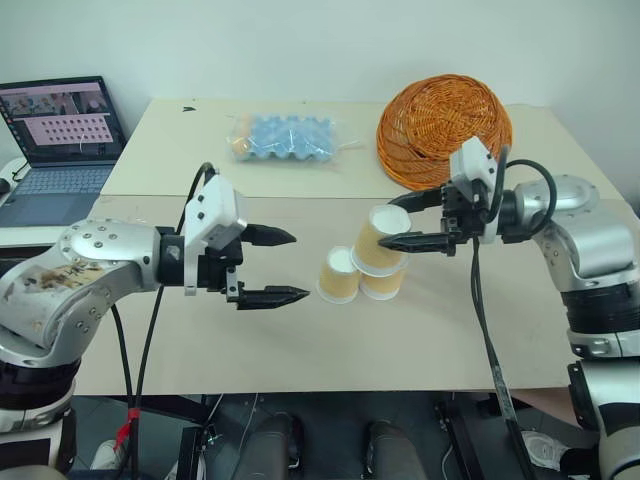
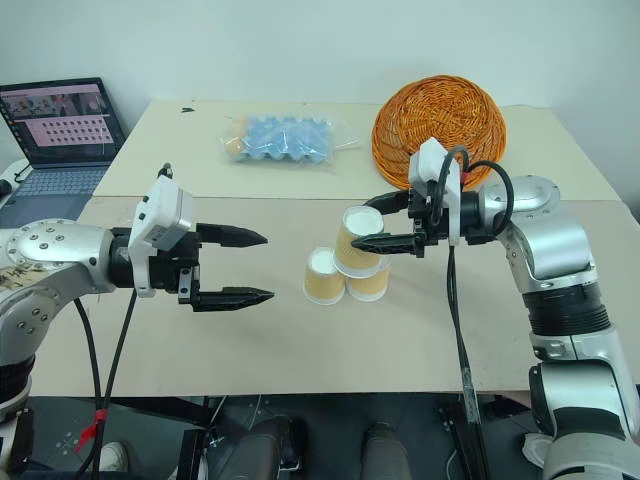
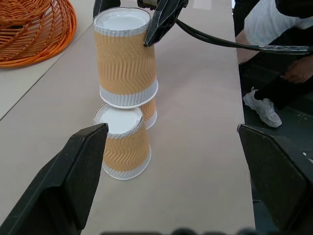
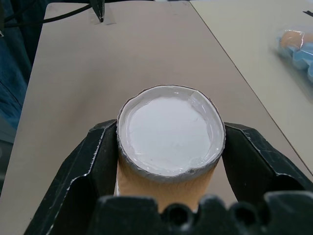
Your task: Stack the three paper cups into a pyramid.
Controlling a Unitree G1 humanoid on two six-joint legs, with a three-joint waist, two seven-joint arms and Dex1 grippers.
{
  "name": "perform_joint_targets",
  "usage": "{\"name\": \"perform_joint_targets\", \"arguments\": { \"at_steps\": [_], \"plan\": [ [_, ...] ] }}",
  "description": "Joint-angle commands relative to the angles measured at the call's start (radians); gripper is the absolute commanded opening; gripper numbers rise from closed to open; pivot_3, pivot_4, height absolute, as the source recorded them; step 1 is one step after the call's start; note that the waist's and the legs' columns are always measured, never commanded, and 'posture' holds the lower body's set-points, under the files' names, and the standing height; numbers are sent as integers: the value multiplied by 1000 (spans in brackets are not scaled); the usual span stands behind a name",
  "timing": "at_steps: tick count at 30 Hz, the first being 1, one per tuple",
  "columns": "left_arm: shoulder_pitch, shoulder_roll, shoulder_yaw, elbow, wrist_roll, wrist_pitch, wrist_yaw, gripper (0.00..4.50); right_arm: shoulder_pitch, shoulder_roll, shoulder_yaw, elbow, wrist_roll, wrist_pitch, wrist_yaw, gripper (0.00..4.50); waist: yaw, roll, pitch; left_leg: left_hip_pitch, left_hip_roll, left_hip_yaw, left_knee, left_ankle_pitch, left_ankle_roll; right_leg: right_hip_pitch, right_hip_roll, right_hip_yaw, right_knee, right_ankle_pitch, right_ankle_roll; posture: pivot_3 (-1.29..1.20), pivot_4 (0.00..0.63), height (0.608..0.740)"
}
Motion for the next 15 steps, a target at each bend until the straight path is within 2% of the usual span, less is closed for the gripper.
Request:
{"name": "perform_joint_targets", "arguments": {
  "at_steps": [1, 6, 7, 8, 9, 15],
  "plan": [
    [-13, 12, 20, -17, -9, -5, 8, 4500, -20, 5, -13, -4, -15, -9, -9, 3405, -1, 0, 0, 0, 0, 0, 0, 0, 0, 0, 0, 0, 0, 0, 0, 0, 150, 726],
    [-17, 10, 13, -12, -6, -10, 10, 4500, -18, 17, -18, -7, -27, -14, -24, 3405, -1, 0, 0, 0, 0, 0, 0, 0, 0, 0, 0, 0, 0, 0, 0, 0, 150, 726],
    [-18, 9, 12, -11, -6, -10, 10, 4500, -18, 19, -20, -6, -27, -14, -26, 3982, -1, 0, 0, 0, 0, 0, 0, 0, 0, 0, 0, 0, 1, 0, 0, 0, 150, 726],
    [-20, 10, 9, -10, -1, -12, 10, 4500, -19, 21, -21, -6, -30, -16, -29, 4129, -1, 0, 0, 0, 0, 0, 0, 0, 0, 0, 0, 0, 1, 0, 0, 0, 150, 726],
    [-21, 11, 8, -9, 1, -13, 10, 4500, -19, 22, -23, -5, -32, -17, -31, 4480, -1, 0, 0, 0, 0, 0, 0, 0, 0, 0, 0, 0, 1, 0, 0, 0, 150, 726],
    [-26, 10, 3, -5, 4, -14, 9, 4500, -22, 17, -26, -15, -46, -21, -27, 4480, -1, 0, 0, 0, 0, 0, 0, 0, -1, 0, 0, 0, 0, 0, 0, 0, 150, 726]
  ]
}}
